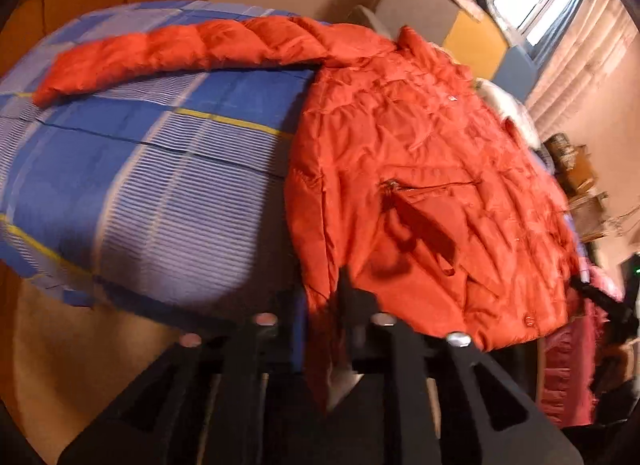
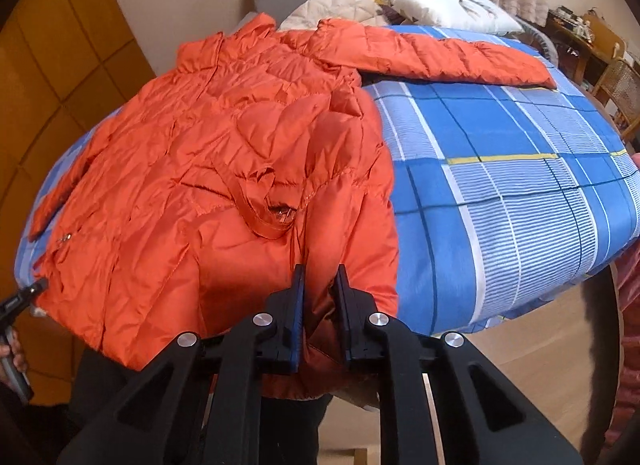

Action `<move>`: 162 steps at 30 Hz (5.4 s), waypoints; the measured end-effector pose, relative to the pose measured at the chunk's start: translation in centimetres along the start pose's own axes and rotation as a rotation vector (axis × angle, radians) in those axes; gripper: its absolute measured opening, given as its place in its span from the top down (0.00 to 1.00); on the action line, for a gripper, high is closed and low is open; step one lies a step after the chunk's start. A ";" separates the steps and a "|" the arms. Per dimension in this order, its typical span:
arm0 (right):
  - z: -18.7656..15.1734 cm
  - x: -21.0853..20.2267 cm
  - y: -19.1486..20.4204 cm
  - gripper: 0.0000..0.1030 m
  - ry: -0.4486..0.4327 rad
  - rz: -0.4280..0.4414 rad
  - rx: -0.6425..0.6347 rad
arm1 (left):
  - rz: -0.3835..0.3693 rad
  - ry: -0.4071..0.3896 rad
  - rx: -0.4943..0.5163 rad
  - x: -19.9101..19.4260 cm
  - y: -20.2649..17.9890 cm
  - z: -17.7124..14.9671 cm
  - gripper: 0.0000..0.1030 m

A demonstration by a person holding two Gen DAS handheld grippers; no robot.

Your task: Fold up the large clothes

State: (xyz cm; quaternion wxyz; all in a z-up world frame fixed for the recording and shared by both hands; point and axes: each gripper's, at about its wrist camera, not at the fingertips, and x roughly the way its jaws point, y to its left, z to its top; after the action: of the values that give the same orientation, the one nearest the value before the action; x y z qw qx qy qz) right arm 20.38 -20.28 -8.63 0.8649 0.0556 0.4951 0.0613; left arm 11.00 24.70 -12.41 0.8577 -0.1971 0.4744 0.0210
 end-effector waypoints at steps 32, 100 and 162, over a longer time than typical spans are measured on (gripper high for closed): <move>22.5 14.5 -36.7 0.56 -0.366 -0.046 1.050 | -0.046 -0.048 0.230 9.2 -16.7 10.9 0.12; 24.1 16.7 7.9 0.25 -0.094 0.140 -0.051 | -0.235 -0.015 0.157 12.0 -17.8 18.4 0.20; 20.1 10.3 -2.3 0.11 -0.139 0.341 0.309 | -0.225 -0.011 -0.085 19.4 -12.8 25.3 0.96</move>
State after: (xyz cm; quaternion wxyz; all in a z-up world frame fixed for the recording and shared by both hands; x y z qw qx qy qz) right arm 42.99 -21.61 -7.60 0.8552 0.2742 0.4214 0.1260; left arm 44.89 19.05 -12.30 0.8480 -0.2852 0.4435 -0.0541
